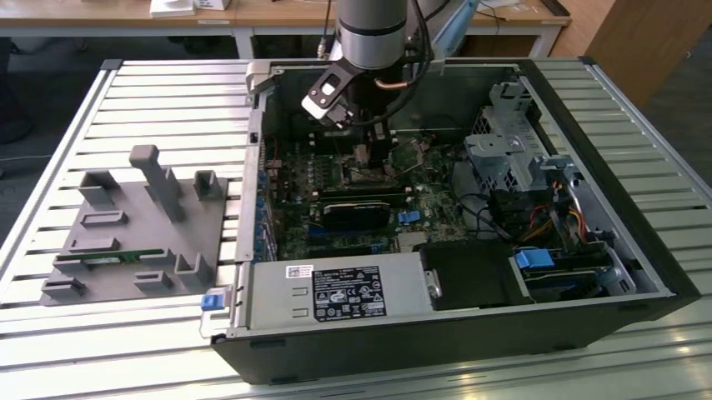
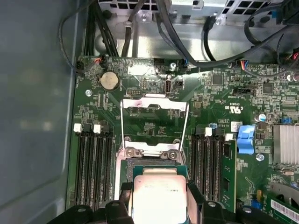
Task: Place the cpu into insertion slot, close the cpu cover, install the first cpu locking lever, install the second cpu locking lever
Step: 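Place the cpu into insertion slot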
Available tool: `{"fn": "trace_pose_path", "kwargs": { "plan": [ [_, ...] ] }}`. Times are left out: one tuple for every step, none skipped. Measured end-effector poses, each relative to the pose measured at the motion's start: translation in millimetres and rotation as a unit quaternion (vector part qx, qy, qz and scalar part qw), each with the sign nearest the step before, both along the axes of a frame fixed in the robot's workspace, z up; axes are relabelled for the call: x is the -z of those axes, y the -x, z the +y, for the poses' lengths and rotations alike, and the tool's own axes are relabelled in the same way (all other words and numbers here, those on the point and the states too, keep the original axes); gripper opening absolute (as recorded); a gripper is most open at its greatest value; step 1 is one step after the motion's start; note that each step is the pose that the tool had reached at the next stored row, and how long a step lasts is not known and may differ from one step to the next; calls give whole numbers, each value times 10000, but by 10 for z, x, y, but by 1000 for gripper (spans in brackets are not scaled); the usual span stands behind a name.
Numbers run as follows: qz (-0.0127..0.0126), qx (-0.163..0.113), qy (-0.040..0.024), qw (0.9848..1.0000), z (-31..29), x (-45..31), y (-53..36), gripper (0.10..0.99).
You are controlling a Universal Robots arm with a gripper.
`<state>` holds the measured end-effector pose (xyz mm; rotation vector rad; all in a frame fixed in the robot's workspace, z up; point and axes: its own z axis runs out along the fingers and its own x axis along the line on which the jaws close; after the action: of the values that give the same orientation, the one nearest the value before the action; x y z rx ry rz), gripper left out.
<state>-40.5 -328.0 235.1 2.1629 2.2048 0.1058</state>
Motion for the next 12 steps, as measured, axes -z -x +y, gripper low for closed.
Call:
{"fn": "trace_pose_path", "kwargs": {
  "plan": [
    [0,1,2,10000,2,14,3,541],
    [0,4,3,10000,5,29,6,541],
    [0,11,4,10000,8,42,9,541],
    [0,19,4,10000,11,54,11,541],
    [0,26,4,10000,13,66,14,541],
    [0,32,5,10000,14,76,16,541],
    [0,36,5,10000,16,84,18,541],
    [0,39,6,10000,17,90,22,541],
    [1,44,6,10000,19,95,24,541],
    [1,53,5,10000,21,101,25,541],
    [1,73,5,10000,22,107,27,541],
    [1,93,6,10000,23,114,30,541]
  ]
}}
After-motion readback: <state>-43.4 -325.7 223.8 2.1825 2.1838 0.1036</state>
